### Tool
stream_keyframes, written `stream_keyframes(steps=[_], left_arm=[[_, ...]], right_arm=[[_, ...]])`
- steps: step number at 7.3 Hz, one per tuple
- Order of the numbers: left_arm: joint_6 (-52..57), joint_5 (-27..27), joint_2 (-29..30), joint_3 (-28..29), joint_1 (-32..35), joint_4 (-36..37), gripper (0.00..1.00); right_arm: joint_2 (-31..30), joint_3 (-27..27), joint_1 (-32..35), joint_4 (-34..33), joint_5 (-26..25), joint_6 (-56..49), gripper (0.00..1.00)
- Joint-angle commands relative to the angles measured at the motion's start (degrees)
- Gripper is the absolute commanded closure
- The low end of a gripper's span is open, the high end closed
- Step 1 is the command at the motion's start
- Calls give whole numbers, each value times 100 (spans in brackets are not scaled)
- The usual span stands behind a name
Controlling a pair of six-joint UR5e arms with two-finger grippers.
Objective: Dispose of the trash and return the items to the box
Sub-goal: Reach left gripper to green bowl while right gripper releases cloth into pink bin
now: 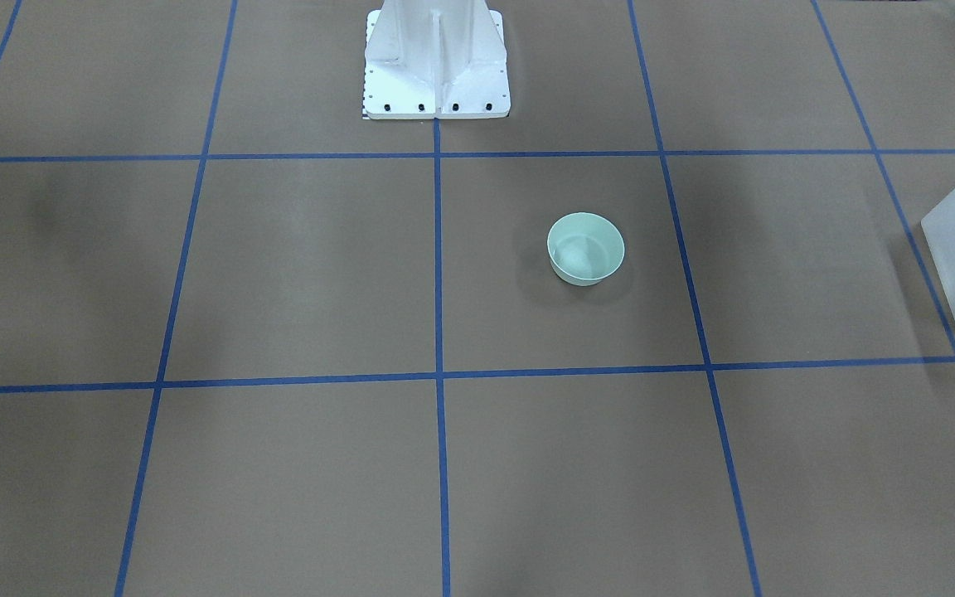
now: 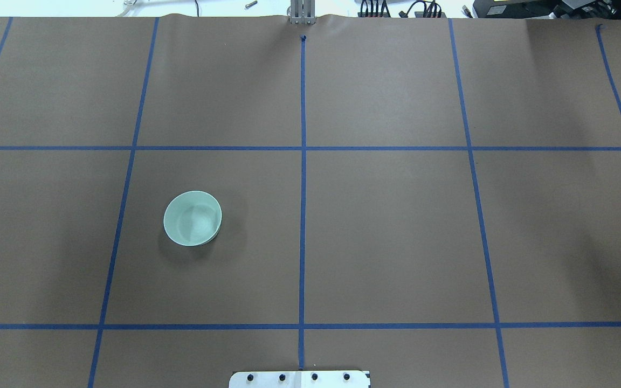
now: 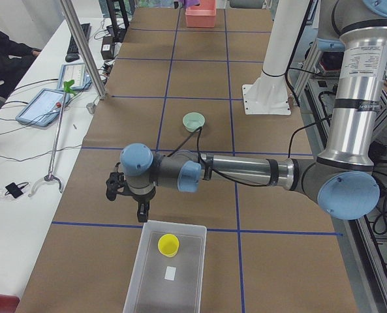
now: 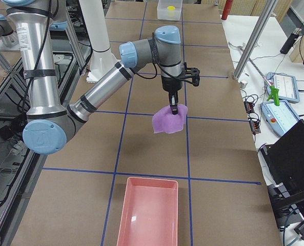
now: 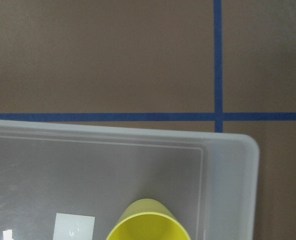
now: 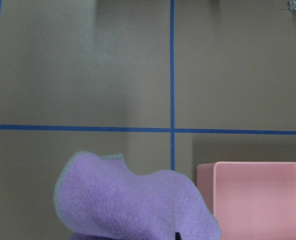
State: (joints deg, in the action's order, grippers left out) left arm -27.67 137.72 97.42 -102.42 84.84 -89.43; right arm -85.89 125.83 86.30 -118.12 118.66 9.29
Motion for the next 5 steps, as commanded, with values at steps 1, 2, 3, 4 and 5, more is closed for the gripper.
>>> stream_keyframes(steps=[1,2,3,4,5], left_arm=[[-2214,-52,328,-515,-1088,-431,1],[-2825,-69,540,-481,-1597,-618,1],[-3267,-331,768,-402,-2011,-750,1],[-3602,-760,840,-297,-2477,-1004,1],[-3788,-877,841,-122,-2655,-1363,1]], right_arm=[[-200,-932,736,358,34,-1119,100],[-191,-1703,948,682,122,-1218,100],[-200,-2781,1203,1573,131,-1611,100],[-191,-3592,1283,2330,131,-1737,100],[-191,-4088,1284,2599,131,-1799,100]])
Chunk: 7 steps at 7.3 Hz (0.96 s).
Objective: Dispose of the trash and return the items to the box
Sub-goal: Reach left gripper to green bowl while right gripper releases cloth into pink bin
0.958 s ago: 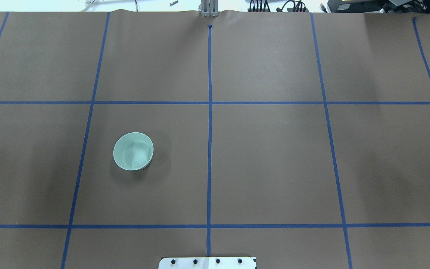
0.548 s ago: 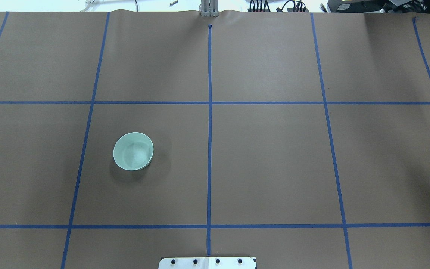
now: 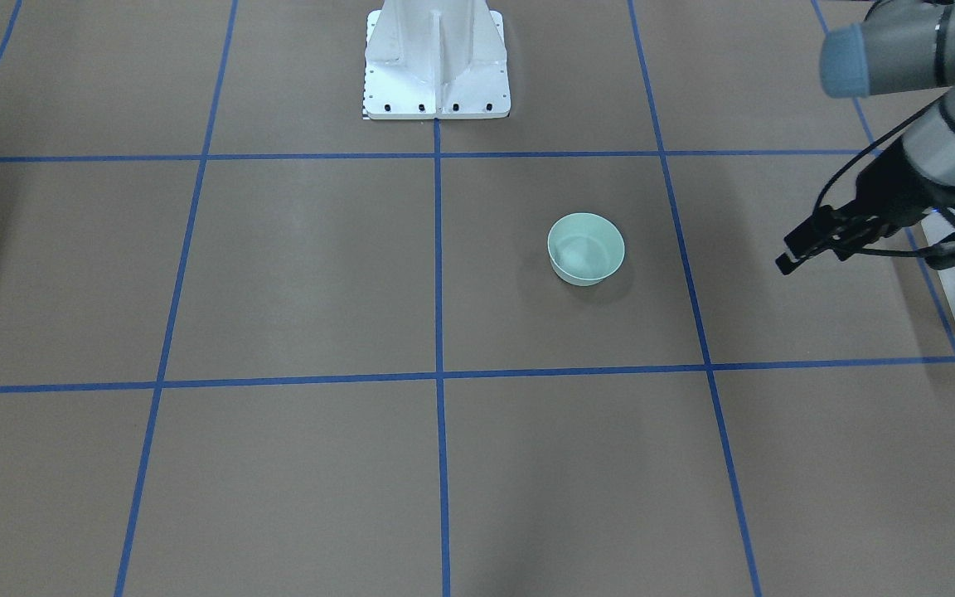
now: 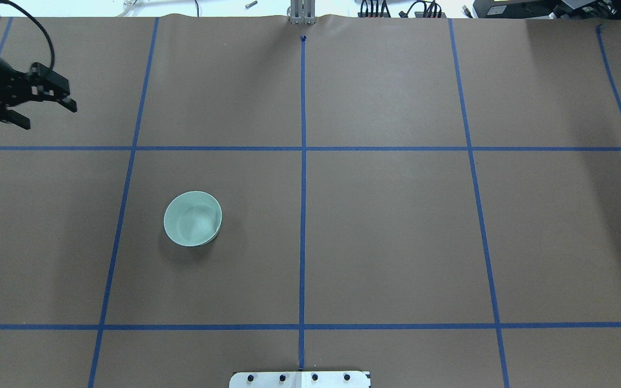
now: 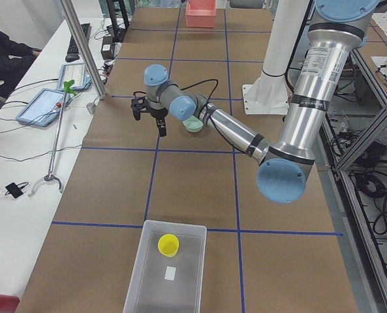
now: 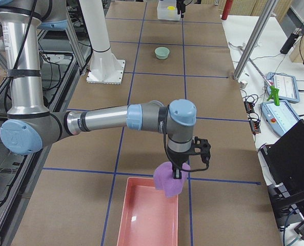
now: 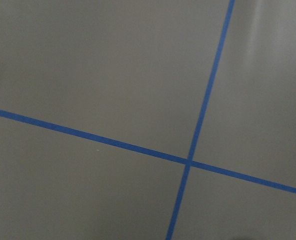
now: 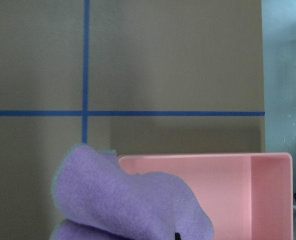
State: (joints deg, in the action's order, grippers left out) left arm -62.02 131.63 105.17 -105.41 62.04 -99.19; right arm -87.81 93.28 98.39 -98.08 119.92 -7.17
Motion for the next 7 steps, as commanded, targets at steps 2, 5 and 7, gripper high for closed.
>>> stream_keyframes(steps=[2,5,7], left_arm=[[-469,-296,82,389,-438,-724,1],[-852,-305,257,380,-683,-725,1],[-1476,-873,442,328,-1409,-725,1]], right_arm=[[-261,-1022,75,747,-21,-206,100],[-473,-1355,83,1244,-179,-101,1],[-457,-1365,75,1617,-162,4,0]])
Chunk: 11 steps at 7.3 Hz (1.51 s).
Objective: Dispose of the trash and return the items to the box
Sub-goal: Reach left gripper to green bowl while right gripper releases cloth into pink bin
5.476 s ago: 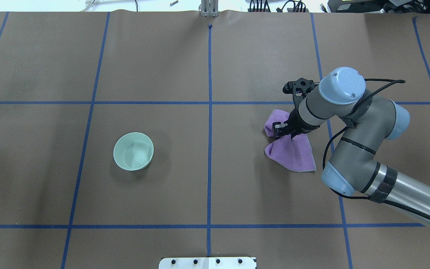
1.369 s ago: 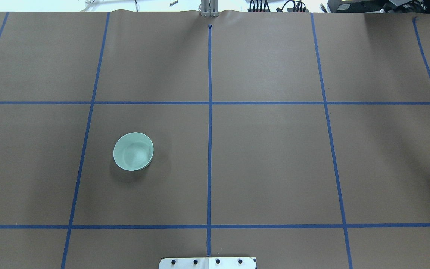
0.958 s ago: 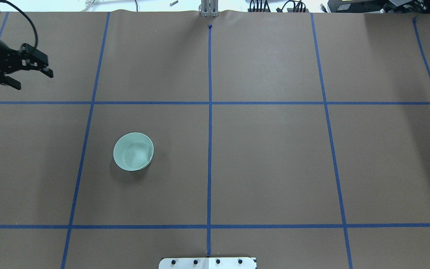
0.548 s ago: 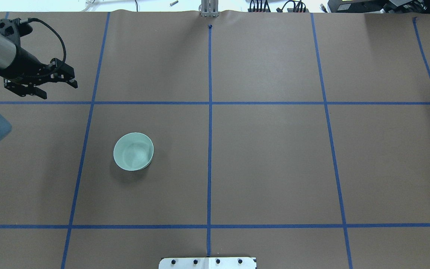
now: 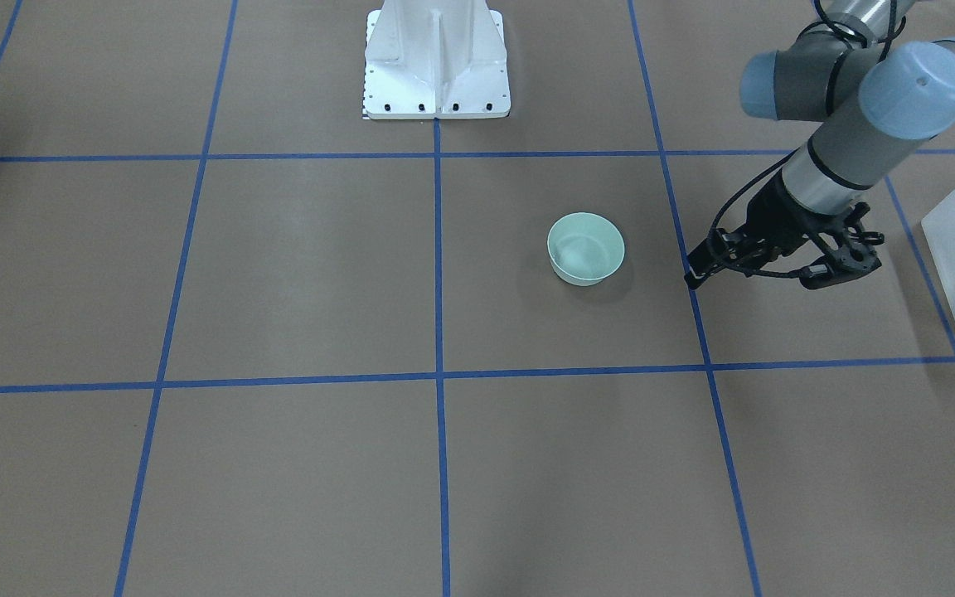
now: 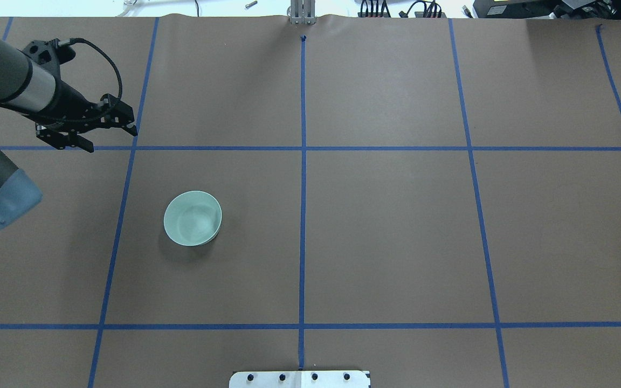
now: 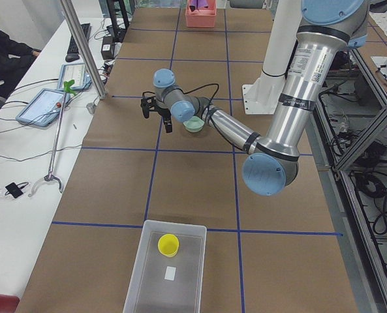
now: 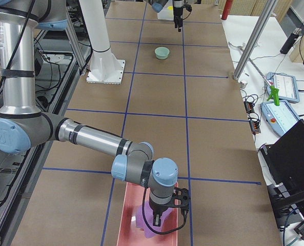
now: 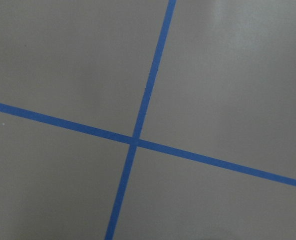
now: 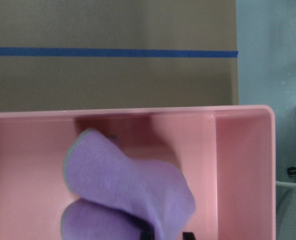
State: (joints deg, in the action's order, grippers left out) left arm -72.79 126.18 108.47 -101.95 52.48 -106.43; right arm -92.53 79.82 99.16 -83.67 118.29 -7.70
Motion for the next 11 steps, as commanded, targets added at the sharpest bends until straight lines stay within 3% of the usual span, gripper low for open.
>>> stream_keyframes(steps=[1,3,7,8,9,10,11], left_arm=[[-455,-610,139,-1,-788,-9,1],[-455,-639,79,17,-1028,-9,1],[-455,-1122,43,209,-1679,-27,2],[-455,-1122,43,245,-1714,-79,16],[-455,-1122,43,245,-1740,-79,62],[-464,-1131,69,245,-1741,-53,100],[-542,-1122,104,219,-1749,-36,100]], right_arm=[[77,77,7,141,97,58,0],[157,331,15,-34,352,128,0],[157,2148,7,-1808,582,260,0],[157,2483,-2,-2098,625,260,0],[165,2669,-2,-2205,756,269,0],[165,2723,-2,-2189,923,260,0],[148,2732,-2,-2119,1168,260,0]])
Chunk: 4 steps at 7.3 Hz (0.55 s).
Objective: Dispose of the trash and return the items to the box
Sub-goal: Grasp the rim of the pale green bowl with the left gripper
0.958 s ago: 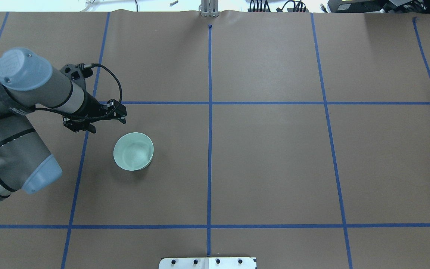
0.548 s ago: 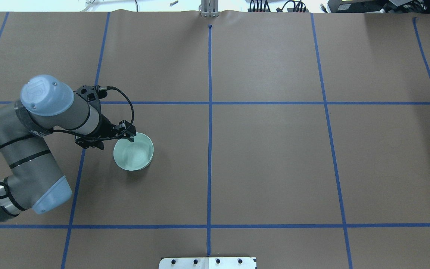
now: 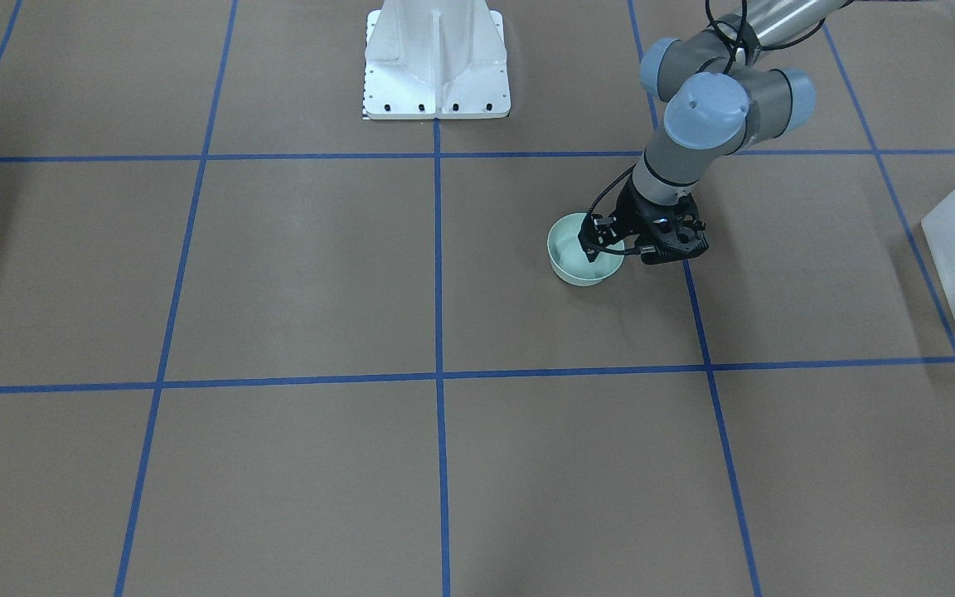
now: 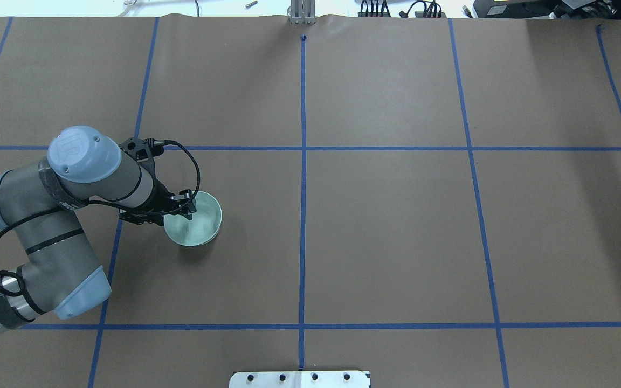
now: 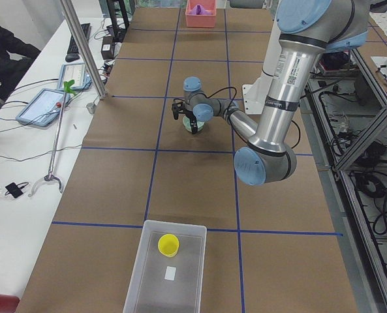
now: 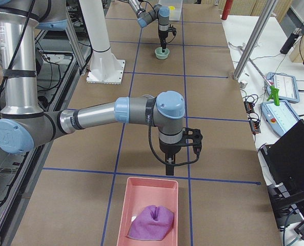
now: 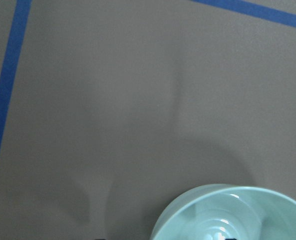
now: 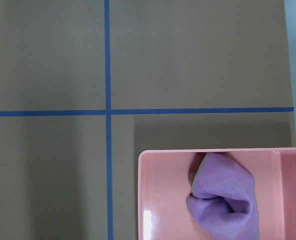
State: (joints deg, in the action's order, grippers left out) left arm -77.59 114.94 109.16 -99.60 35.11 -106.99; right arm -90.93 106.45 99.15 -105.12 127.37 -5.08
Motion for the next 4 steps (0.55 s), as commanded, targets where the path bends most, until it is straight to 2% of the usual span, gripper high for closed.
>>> stream_keyframes(steps=[1,2,4], left_arm=[[-524,55,61,-42,-30,3,100],[-763,99,62,-260,-22,37,100],[-862,668,35,-918,197,299,100]], right_arm=[[-3,147,-1,36,375,-2,0],[-3,287,-1,27,498,-2,0],[-21,394,-1,18,657,-11,0]])
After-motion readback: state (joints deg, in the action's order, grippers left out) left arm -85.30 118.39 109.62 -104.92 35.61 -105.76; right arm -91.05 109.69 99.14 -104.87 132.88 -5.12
